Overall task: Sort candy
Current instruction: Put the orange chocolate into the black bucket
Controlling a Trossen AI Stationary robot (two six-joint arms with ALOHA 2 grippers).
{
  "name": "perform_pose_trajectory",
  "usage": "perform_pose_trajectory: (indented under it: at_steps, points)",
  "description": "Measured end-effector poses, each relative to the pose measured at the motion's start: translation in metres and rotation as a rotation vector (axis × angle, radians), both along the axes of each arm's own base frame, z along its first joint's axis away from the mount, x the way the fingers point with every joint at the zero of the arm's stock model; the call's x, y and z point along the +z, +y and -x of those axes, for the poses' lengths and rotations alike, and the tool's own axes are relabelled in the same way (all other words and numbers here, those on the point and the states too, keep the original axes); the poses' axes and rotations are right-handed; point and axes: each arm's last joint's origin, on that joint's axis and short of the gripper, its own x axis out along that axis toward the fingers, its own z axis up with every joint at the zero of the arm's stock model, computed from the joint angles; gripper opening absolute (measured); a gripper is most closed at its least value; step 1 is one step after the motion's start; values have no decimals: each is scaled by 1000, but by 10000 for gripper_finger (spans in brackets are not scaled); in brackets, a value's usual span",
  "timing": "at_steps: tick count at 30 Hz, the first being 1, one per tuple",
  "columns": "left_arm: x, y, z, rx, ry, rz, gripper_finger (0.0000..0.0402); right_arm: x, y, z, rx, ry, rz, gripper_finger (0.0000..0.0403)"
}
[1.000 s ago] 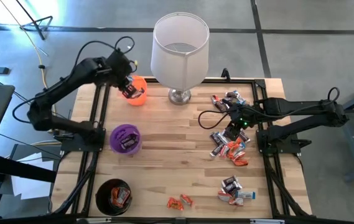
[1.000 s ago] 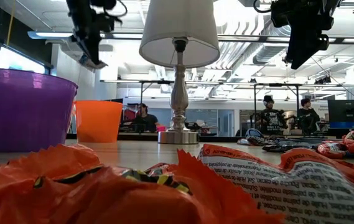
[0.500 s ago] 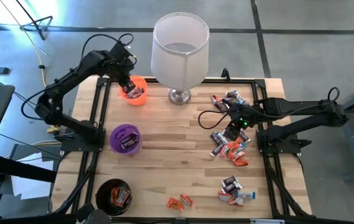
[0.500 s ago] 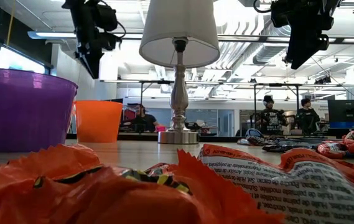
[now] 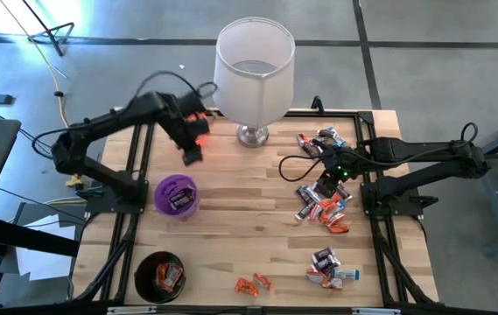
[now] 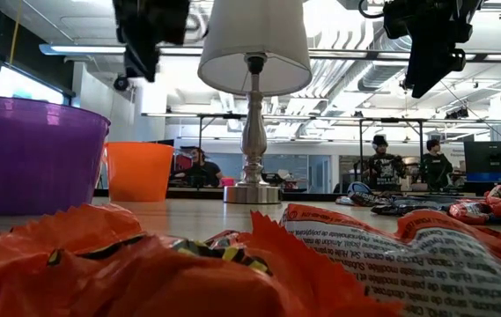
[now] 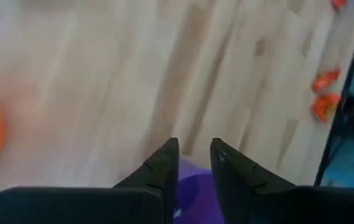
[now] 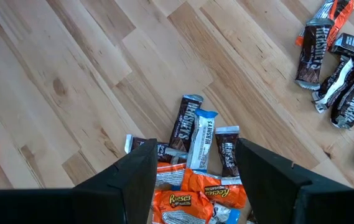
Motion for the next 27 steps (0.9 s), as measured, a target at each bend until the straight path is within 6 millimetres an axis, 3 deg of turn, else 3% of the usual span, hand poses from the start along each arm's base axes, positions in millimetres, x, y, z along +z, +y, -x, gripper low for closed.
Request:
perform_pose_trajectory:
  at_steps: [4, 9, 14, 18, 23, 27]
  points:
    - [-5, -31, -22, -53, 41, -171, 78, 0, 0, 0, 0, 0, 0, 211]
    - [-19, -61, -50, -4, 42, -140, 78, 0, 0, 0, 0, 0, 0, 211]
    - [-42, -94, -90, 122, -27, -190, 78, 0, 0, 0, 0, 0, 0, 211]
    - [-69, -130, -121, 128, -102, -252, 78, 0, 0, 0, 0, 0, 0, 211]
    - [-103, -179, -149, 108, -184, -113, 78, 0, 0, 0, 0, 0, 0, 211]
    - [-109, -210, -154, 88, -221, 37, 78, 0, 0, 0, 0, 0, 0, 211]
